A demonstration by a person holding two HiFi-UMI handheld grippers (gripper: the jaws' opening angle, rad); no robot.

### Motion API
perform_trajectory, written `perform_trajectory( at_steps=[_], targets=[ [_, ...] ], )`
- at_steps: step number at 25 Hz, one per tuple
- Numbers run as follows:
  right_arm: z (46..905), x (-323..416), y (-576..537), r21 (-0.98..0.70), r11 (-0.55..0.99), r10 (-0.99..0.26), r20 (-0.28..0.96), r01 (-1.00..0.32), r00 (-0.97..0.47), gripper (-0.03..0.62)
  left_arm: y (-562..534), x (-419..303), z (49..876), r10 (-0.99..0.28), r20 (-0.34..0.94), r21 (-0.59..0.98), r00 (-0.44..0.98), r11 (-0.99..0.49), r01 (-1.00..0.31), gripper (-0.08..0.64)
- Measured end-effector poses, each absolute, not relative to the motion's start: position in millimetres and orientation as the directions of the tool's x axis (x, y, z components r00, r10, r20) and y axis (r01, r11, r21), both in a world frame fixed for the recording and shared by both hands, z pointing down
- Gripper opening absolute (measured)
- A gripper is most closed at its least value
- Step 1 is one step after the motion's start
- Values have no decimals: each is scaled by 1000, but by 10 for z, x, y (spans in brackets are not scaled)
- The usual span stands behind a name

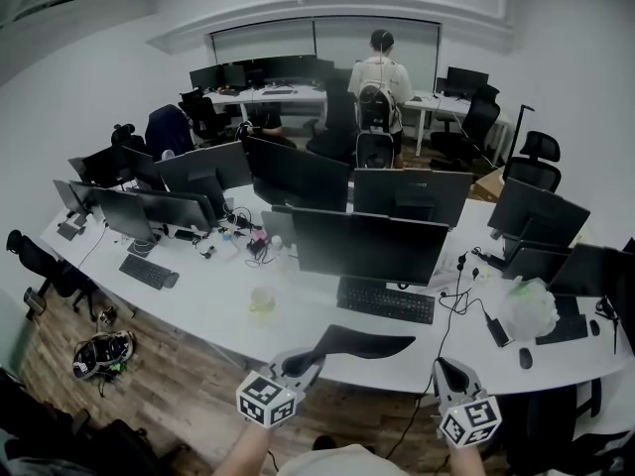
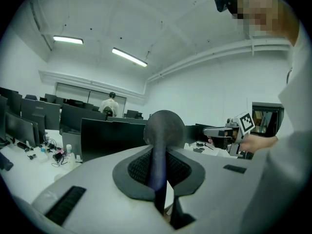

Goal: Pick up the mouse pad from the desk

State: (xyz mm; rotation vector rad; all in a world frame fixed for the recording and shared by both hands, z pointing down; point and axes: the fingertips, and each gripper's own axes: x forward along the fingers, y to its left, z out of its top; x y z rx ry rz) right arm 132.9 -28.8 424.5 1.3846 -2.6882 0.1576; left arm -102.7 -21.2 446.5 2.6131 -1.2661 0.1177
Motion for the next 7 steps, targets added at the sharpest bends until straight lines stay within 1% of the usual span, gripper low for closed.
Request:
perform_trajectory(
  at_steps=[7],
  targets=[
    [4197, 1355, -253, -34, 585, -798, 152, -810, -583, 11, -181, -959, 4430, -762, 165, 188, 626, -599, -778, 46]
  ],
)
